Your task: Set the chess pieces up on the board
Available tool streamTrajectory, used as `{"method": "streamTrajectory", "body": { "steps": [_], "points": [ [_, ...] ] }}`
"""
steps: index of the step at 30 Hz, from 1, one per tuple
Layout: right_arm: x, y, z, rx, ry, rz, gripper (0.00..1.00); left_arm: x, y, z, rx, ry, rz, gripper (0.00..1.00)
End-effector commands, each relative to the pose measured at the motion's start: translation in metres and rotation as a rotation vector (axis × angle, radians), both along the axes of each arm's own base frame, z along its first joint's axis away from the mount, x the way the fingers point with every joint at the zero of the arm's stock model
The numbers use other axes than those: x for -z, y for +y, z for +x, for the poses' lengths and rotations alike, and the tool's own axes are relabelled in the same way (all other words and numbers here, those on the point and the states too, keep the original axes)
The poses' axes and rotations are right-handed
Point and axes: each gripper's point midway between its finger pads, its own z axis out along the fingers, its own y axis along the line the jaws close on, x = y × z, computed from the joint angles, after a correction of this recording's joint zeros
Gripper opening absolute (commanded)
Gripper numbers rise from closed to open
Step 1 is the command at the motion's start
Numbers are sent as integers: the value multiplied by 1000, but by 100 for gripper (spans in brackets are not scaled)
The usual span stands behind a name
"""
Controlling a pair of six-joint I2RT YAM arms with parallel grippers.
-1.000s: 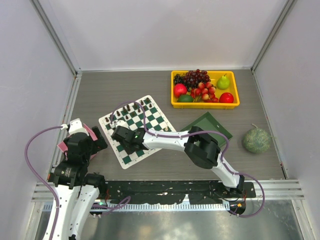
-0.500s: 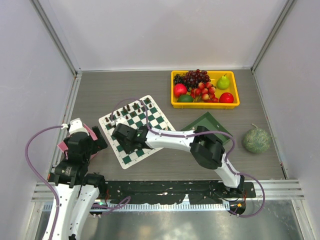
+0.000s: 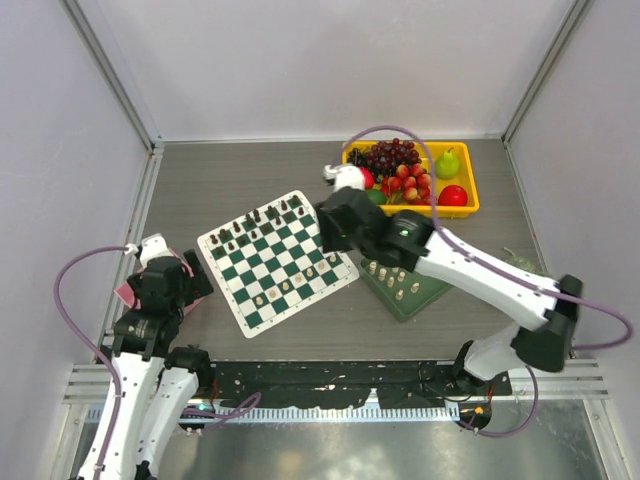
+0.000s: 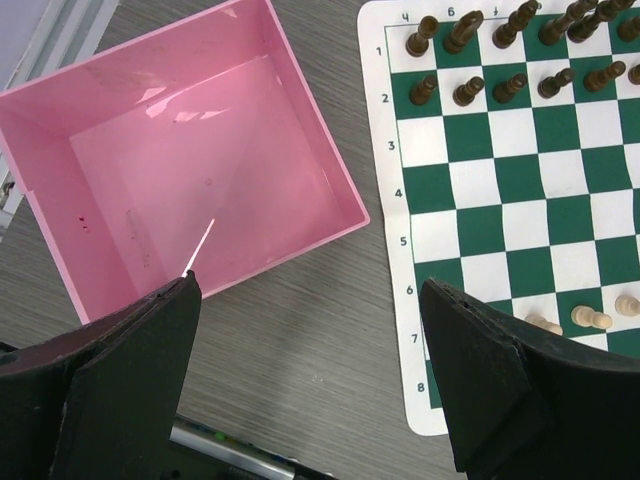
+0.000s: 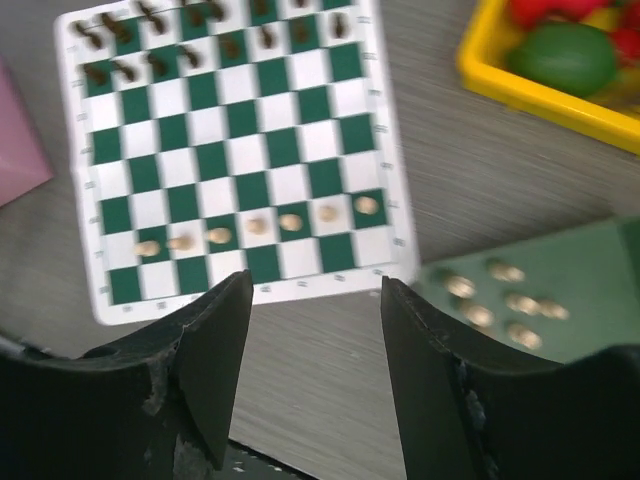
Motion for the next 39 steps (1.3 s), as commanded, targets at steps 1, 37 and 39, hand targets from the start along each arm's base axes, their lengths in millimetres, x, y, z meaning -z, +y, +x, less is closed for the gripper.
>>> {"method": "streamTrajectory", "body": {
  "steps": [1, 37, 39],
  "points": [
    [19, -79, 8, 196, -25, -69, 61, -6, 3, 0, -19, -31, 3, 99],
    [188, -225, 64, 499, 351, -3, 44, 0, -4, 7, 15, -30, -19, 99],
    [191, -225, 64, 497, 353, -14, 42, -1, -4, 7, 14, -32, -18, 99]
  ]
}}
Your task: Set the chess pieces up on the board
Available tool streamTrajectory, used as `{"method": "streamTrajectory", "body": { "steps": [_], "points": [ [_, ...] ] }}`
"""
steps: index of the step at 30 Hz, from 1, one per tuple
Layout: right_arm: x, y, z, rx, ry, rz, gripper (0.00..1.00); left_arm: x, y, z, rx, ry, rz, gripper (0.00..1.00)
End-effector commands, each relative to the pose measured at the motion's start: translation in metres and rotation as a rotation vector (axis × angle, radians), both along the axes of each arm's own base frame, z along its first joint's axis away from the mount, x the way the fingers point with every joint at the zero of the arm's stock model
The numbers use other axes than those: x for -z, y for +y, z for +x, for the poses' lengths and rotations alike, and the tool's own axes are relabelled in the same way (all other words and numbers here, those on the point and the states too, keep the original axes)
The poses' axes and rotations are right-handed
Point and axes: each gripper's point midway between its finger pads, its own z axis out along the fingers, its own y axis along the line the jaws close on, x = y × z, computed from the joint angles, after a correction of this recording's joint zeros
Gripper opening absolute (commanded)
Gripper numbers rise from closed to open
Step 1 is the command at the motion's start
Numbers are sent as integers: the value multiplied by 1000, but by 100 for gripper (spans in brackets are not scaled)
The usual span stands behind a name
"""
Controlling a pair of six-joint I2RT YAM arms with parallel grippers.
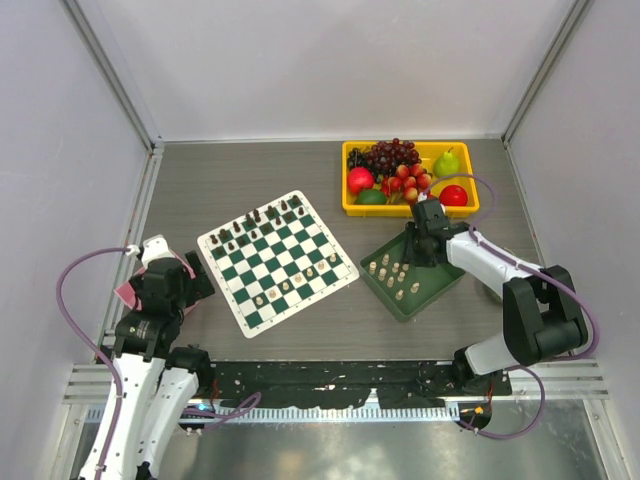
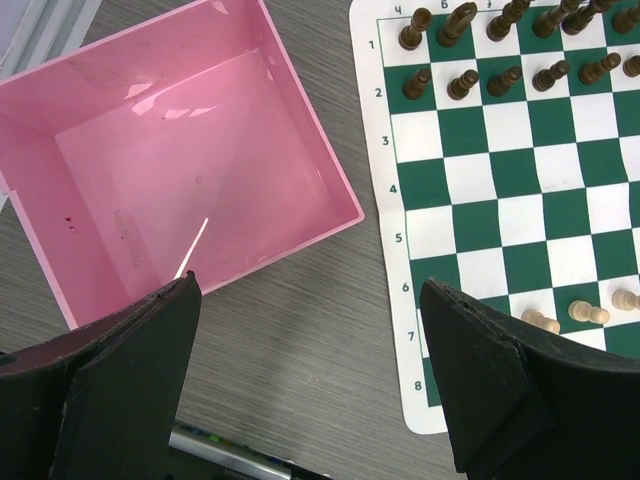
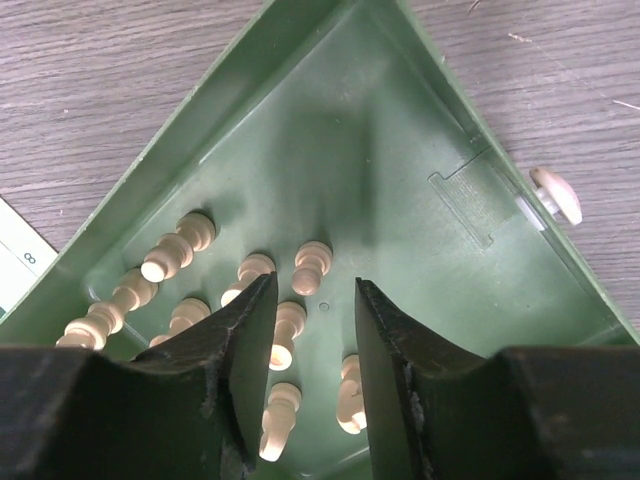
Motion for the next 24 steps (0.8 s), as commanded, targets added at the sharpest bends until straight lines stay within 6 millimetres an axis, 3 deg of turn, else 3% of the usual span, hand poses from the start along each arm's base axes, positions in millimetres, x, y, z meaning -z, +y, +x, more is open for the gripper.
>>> {"method": "streamTrajectory", "body": {
  "steps": [1, 10, 24],
  "points": [
    [-9, 2, 18, -4, -54, 5, 41, -5, -1, 7, 1, -30, -5, 99],
    [-4, 4, 13, -16, -32, 13, 40, -6, -1, 7, 0, -30, -6, 99],
    [0, 3, 12, -23, -22, 7, 29, -4, -2, 7, 3, -23, -9, 99]
  ]
}}
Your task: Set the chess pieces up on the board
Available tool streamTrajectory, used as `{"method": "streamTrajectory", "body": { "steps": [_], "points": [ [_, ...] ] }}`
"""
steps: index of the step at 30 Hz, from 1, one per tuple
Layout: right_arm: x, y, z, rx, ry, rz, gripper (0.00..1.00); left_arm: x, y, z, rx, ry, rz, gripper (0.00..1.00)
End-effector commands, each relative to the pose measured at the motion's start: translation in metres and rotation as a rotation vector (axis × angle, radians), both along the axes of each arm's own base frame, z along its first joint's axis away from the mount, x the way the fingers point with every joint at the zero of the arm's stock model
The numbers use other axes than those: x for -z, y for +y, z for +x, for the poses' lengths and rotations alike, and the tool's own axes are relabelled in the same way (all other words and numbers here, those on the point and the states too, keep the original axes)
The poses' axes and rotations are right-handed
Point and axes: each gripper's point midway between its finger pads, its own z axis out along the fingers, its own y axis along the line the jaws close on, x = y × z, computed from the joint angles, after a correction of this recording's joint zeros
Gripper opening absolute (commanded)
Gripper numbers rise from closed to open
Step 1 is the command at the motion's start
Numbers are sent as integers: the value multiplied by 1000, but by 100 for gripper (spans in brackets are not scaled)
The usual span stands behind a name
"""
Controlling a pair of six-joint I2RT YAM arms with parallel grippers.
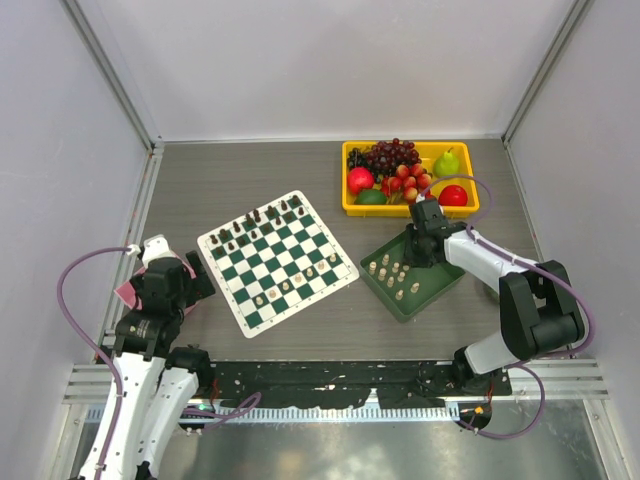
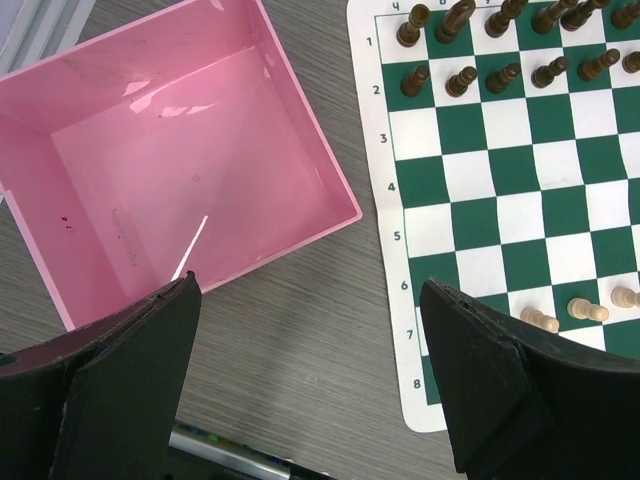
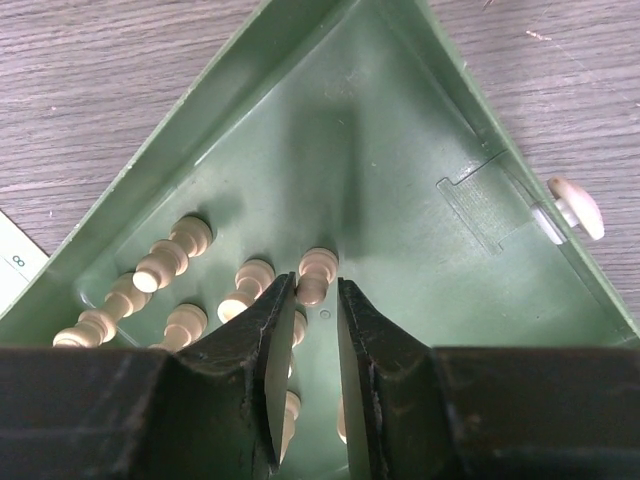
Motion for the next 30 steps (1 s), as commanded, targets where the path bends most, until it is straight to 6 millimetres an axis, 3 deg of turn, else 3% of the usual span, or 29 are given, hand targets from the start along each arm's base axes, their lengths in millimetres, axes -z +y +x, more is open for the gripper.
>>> {"method": "streamTrajectory", "body": {
  "steps": [1, 4, 10, 15, 22, 30],
  "points": [
    [-8, 1, 11, -11, -42, 3, 28, -5, -1, 7, -2, -31, -7, 99],
    [-9, 2, 11, -19, -42, 6, 19, -5, -1, 7, 0, -27, -7, 99],
    [-21, 1, 9, -32, -64, 5, 16, -3, -2, 8, 3, -16, -8, 99],
    [-53, -3, 5, -37, -124, 3, 16, -2, -3, 8, 7, -6, -10, 99],
    [-118, -2, -5, -57, -264, 57, 16, -1, -4, 9, 12, 4, -12, 99],
    [-144, 17, -17, -82, -299, 142, 17, -1, -4, 8, 15, 2, -11, 99]
  ]
}}
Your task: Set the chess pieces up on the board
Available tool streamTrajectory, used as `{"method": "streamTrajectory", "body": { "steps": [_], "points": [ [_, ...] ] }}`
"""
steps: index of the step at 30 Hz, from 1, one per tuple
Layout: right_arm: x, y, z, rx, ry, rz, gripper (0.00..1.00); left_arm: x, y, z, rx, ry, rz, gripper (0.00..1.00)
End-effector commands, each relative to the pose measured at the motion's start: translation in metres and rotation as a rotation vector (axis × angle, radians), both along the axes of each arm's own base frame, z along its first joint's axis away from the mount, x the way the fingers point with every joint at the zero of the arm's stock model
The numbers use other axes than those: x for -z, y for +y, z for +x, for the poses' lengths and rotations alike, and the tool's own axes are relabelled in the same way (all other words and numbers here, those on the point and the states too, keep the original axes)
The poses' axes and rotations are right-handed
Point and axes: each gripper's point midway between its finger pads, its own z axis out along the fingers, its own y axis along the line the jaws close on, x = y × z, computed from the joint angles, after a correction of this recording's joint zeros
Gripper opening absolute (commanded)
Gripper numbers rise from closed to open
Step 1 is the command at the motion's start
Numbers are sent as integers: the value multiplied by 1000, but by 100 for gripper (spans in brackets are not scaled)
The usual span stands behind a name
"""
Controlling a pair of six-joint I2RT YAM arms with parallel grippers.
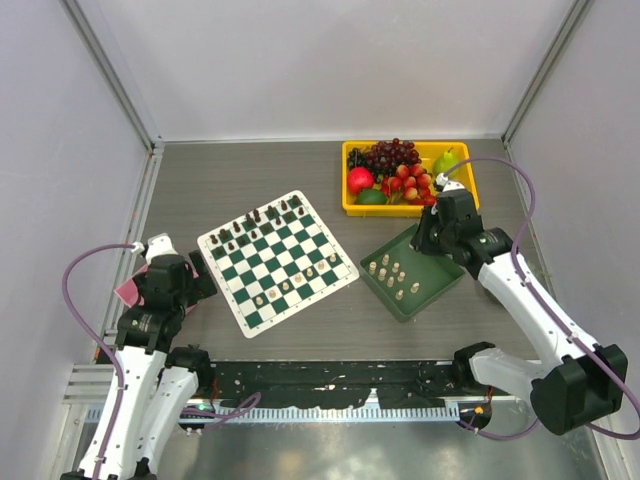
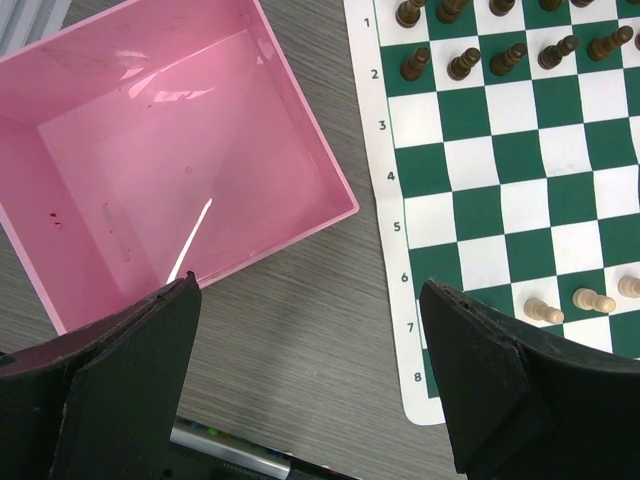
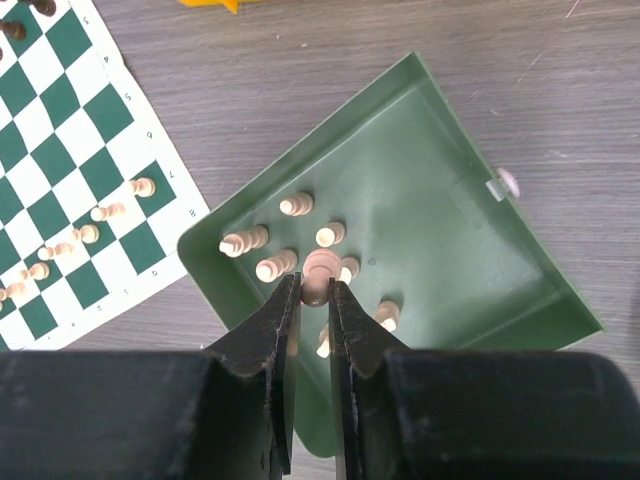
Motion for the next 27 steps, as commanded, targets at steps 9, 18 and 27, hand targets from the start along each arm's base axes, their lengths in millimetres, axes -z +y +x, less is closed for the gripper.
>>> {"method": "streamTrajectory", "body": {
  "steps": [9, 18, 27],
  "points": [
    [-44, 83, -18, -143, -53, 109, 16, -12, 8, 2, -48, -42, 17, 99],
    [-49, 211, -35, -426, -46, 103, 17, -15, 11, 1, -62, -67, 23, 99],
    [-7, 331, -74, -675, 9, -9, 17, -19, 15, -1, -80, -89, 32, 99]
  ]
}}
